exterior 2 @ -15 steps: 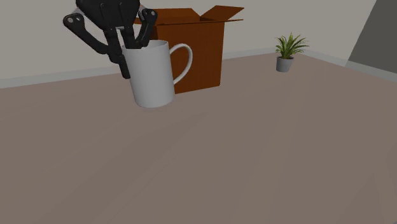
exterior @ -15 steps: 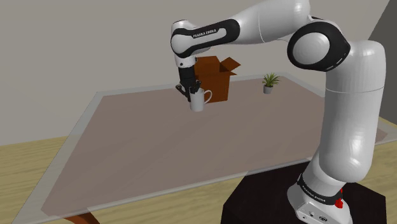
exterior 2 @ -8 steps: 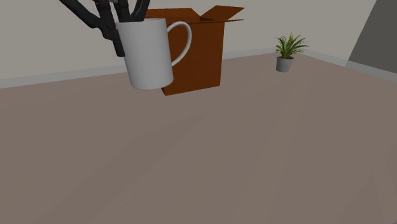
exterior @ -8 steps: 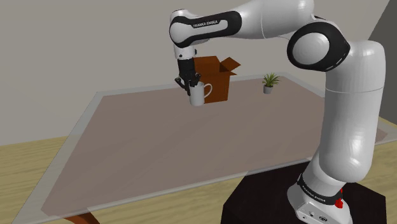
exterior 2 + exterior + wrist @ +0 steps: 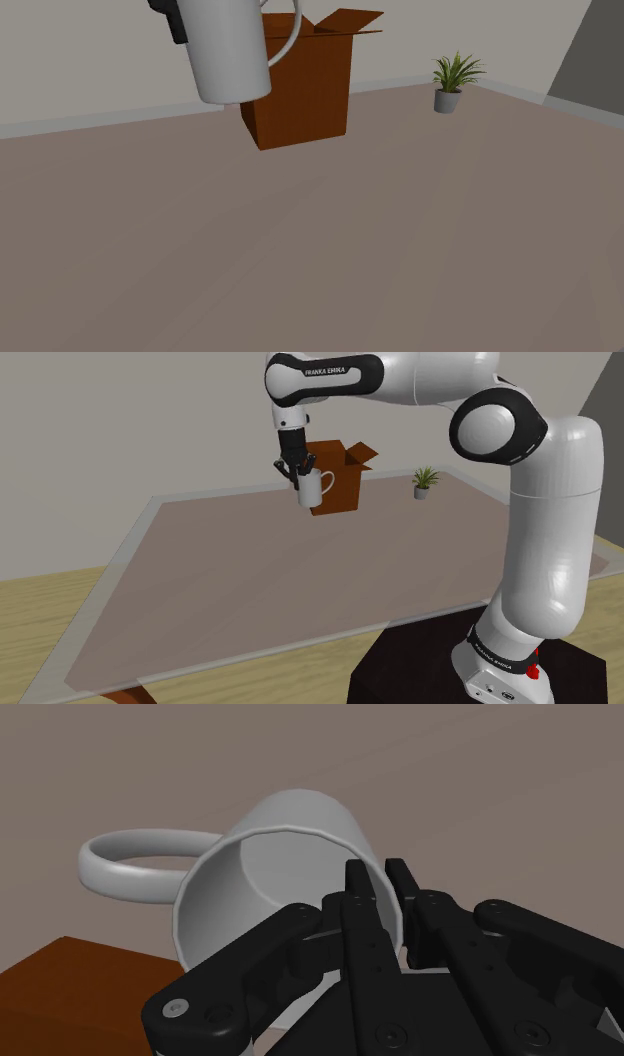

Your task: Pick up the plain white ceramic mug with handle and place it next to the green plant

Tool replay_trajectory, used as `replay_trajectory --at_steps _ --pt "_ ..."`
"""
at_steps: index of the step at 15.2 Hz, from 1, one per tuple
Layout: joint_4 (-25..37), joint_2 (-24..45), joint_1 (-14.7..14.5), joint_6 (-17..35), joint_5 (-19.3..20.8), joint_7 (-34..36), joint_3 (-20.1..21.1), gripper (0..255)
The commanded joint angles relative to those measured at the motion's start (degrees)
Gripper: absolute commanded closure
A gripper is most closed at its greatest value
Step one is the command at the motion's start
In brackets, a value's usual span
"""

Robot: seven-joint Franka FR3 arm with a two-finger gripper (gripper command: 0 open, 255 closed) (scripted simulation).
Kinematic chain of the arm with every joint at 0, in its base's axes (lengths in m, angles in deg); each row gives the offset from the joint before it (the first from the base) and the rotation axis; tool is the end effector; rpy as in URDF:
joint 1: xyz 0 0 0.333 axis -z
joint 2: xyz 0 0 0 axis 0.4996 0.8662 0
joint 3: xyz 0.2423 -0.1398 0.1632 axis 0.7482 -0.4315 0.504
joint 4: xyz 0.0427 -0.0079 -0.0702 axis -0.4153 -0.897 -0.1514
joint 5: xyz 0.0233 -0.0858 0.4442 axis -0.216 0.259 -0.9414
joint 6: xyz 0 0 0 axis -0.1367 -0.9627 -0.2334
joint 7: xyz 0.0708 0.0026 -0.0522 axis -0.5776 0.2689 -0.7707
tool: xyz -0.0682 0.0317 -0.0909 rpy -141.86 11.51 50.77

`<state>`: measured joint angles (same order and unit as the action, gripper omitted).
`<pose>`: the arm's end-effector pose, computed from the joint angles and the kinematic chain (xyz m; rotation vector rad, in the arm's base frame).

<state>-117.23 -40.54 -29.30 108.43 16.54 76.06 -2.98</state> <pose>0.6989 0.0674 0.5271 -3.0805 0.5311 0.2672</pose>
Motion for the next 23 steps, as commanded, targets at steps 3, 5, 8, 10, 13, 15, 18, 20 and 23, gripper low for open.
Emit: replay_trajectory --at_steps 3,5,8,10,13,15,18,20,23 --pt "4.53 0.81 -0.2 -3.73 0.08 0.27 0.07 255" --pt "6.95 1.38 -0.29 -5.58 0.14 0.37 0.08 255" --pt "7.01 0.4 0.53 -6.66 0.09 -0.73 -0.26 255" --pt "2.83 -2.51 2.29 -5.46 -0.06 -3.15 -1.02 255" --pt "-2.28 -6.18 4.76 -4.1 -0.11 -6.86 -2.32 255" --pt "-5.08 -8.24 6.29 -3.41 -0.05 -9.38 -3.32 255" --pt "-8.5 -10.81 8.55 -2.61 0.2 -13.2 -4.87 255" --pt "-10.33 -12.21 9.99 -2.19 0.45 -15.77 -5.99 255" --pt "-12.45 -13.84 12.14 -1.7 0.92 -19.67 -7.72 255"
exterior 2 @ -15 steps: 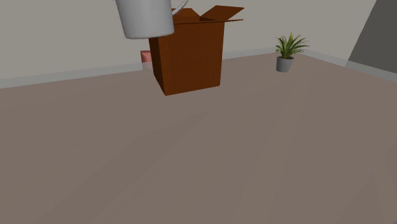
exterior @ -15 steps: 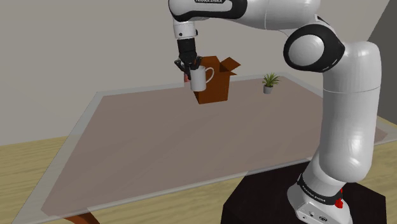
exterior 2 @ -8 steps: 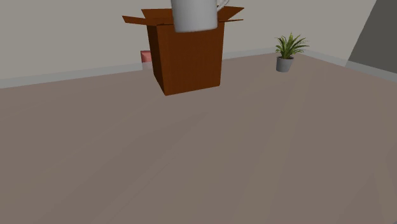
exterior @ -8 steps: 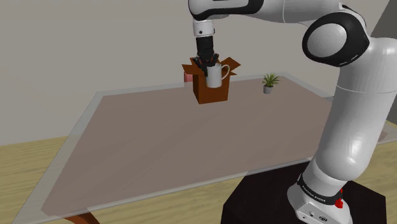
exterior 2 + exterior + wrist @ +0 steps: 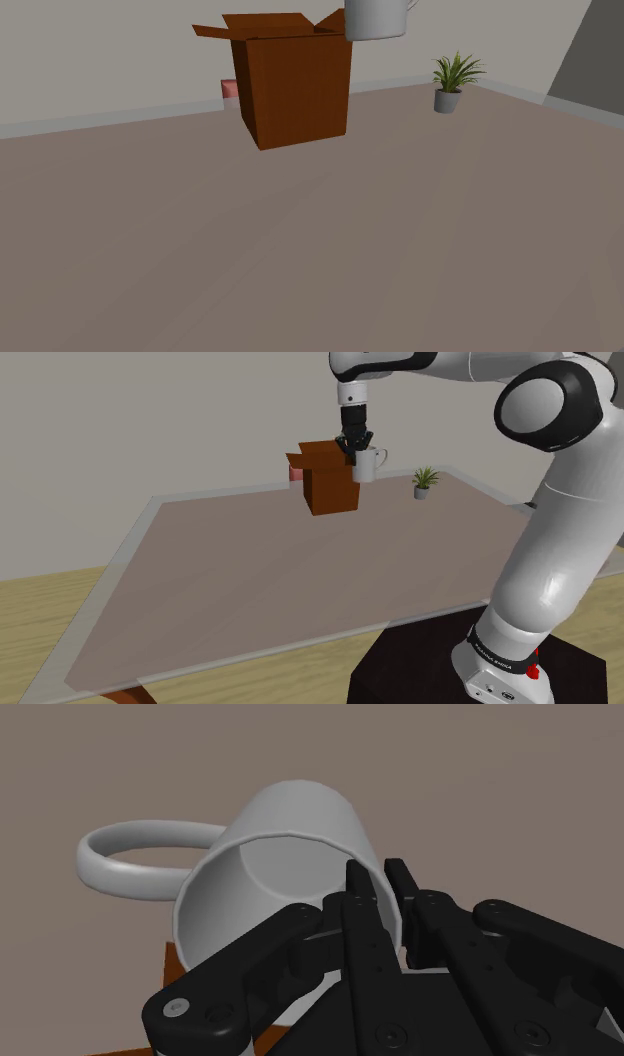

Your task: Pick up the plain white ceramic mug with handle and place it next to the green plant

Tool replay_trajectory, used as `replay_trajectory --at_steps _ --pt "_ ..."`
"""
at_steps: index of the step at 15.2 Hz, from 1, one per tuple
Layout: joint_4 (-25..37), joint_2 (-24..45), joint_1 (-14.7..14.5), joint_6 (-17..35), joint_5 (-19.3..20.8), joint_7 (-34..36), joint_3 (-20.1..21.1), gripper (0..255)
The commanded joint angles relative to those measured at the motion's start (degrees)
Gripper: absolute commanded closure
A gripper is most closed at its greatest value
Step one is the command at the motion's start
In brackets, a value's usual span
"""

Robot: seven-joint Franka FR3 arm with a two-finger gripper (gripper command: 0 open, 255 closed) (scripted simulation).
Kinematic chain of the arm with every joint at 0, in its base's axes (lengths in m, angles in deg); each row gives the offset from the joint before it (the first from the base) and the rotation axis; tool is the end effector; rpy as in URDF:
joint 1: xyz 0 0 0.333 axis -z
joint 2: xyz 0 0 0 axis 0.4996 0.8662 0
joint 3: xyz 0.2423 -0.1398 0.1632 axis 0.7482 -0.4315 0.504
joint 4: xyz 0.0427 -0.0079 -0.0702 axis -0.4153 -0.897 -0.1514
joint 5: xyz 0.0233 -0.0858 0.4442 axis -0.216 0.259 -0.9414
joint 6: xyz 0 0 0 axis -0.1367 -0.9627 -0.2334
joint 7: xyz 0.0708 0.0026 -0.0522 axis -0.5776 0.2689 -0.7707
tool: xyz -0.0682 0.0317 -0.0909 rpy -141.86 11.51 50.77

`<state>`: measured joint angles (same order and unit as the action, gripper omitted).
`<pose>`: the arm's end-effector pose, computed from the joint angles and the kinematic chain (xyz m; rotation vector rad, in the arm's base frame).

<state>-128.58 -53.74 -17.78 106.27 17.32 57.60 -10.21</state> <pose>0.6171 -0.1350 0.5745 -3.0804 0.5338 0.2674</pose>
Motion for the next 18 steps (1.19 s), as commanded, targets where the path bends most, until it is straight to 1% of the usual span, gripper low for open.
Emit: replay_trajectory --at_steps 1,5,10,18 --pt "-1.65 -1.07 1.32 0.59 0.31 -2.51 -1.08 255" --pt "-3.1 -2.19 4.13 1.01 1.07 -7.78 -3.53 255" --pt "-3.27 -2.27 7.64 1.32 1.98 -14.45 -6.67 255" --pt "0.28 0.7 13.52 1.29 2.79 -25.32 -11.63 255"
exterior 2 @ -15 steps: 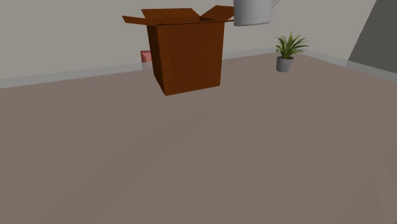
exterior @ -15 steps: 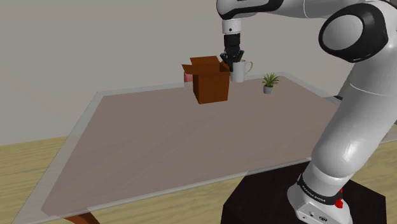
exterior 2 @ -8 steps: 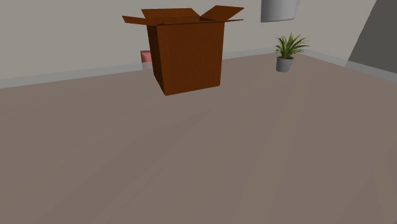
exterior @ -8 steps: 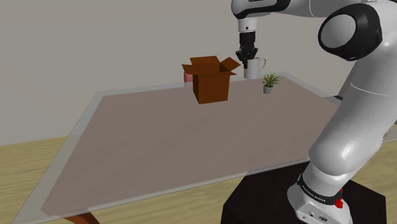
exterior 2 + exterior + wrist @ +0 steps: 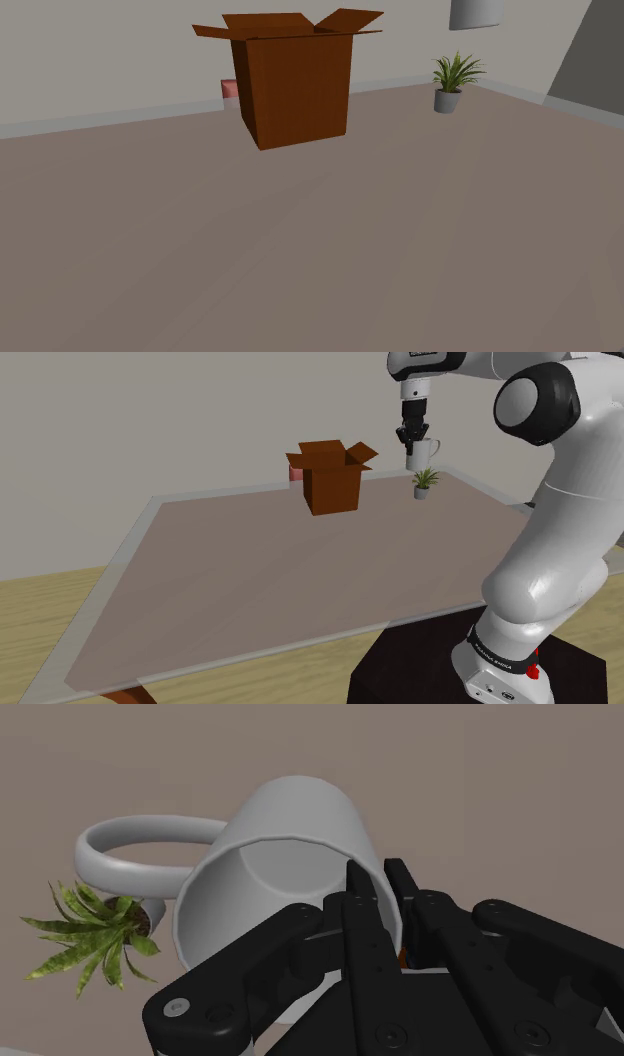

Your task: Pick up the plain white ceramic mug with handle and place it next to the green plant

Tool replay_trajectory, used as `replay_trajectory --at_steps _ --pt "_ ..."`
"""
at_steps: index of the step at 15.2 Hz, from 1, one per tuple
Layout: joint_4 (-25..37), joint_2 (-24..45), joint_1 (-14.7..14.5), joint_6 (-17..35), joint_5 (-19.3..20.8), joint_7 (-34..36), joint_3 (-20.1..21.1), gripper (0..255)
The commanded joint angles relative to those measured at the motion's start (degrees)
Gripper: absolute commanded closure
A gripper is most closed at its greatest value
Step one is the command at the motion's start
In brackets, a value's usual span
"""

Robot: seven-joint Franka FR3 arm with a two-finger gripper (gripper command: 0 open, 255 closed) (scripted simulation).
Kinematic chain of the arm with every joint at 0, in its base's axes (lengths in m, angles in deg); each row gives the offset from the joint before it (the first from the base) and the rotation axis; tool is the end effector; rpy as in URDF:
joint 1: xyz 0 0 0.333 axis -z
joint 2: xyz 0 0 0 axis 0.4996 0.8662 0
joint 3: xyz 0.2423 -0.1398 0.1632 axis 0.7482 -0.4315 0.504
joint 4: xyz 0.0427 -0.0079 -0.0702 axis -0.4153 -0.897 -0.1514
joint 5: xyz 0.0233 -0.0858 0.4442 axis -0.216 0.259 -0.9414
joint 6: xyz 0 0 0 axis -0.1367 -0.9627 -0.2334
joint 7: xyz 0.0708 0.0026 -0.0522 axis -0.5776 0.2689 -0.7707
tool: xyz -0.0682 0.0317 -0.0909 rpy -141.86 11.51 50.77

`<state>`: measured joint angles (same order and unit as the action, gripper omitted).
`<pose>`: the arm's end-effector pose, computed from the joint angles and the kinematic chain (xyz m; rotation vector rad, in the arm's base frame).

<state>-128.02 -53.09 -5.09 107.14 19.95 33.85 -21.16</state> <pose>0.5153 -0.3738 0.5749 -3.0802 0.5333 0.2672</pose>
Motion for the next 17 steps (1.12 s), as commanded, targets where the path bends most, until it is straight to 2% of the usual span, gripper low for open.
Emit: replay_trajectory --at_steps 1,9,13,16,17 --pt "0.51 0.69 1.62 0.35 0.16 -2.94 -1.26 255" --pt "10.21 8.31 8.54 -1.16 -0.95 -13.93 -5.55 255" --pt "18.02 14.03 12.82 -3.01 -2.37 -19.3 -7.17 255" --pt "26.07 19.54 16.66 -5.37 -3.87 -23.15 -8.02 255" --pt "26.51 19.83 16.88 -5.5 -3.93 -23.31 -8.01 255"
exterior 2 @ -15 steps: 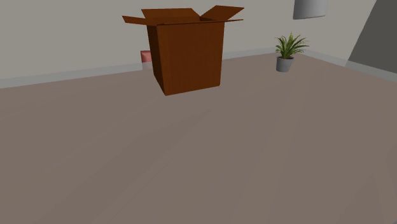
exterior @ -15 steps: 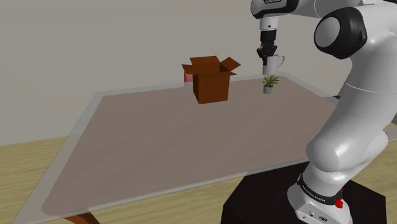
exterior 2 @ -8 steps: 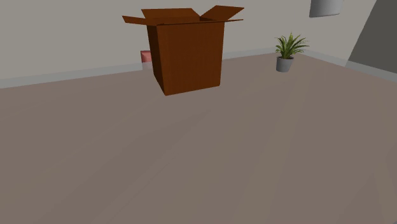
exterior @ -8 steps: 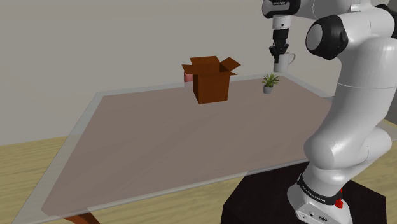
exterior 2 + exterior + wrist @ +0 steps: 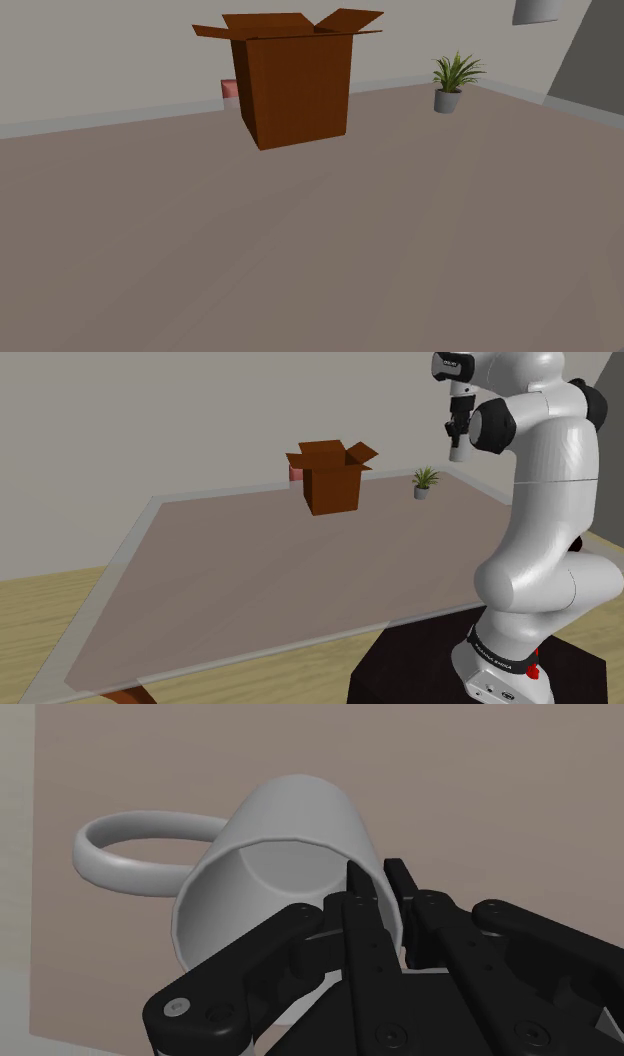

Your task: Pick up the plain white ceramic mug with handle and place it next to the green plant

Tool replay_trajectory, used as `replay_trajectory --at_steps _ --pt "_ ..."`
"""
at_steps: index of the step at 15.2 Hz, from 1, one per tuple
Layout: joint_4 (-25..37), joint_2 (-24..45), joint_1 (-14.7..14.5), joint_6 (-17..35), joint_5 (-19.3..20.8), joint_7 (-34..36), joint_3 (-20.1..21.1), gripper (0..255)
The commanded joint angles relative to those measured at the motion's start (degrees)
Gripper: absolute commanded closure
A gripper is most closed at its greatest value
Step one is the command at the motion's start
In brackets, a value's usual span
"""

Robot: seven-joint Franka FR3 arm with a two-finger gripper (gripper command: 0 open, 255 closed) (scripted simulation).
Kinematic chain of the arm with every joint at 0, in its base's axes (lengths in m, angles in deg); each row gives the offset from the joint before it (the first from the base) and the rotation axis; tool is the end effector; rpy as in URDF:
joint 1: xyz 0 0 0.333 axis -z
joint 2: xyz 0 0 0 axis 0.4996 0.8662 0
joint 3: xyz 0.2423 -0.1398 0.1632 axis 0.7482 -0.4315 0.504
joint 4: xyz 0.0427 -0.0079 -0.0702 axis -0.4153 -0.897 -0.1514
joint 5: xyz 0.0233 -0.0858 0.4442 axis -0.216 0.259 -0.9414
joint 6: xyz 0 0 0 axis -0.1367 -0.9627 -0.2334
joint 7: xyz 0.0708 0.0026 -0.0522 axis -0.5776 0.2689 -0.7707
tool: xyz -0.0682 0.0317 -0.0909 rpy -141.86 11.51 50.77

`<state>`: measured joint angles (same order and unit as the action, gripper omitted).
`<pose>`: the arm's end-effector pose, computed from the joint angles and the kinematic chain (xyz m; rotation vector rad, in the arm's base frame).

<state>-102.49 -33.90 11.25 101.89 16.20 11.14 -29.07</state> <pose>0.4096 -0.5947 0.5801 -3.0796 0.5334 0.2687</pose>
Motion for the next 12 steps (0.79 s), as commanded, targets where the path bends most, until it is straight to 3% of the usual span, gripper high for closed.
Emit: replay_trajectory --at_steps 1,12 --pt "-0.57 0.16 0.34 0.81 -0.05 -0.48 -0.09 255" --pt "-13.49 -2.67 -1.06 10.87 0.72 0.55 0.02 255"
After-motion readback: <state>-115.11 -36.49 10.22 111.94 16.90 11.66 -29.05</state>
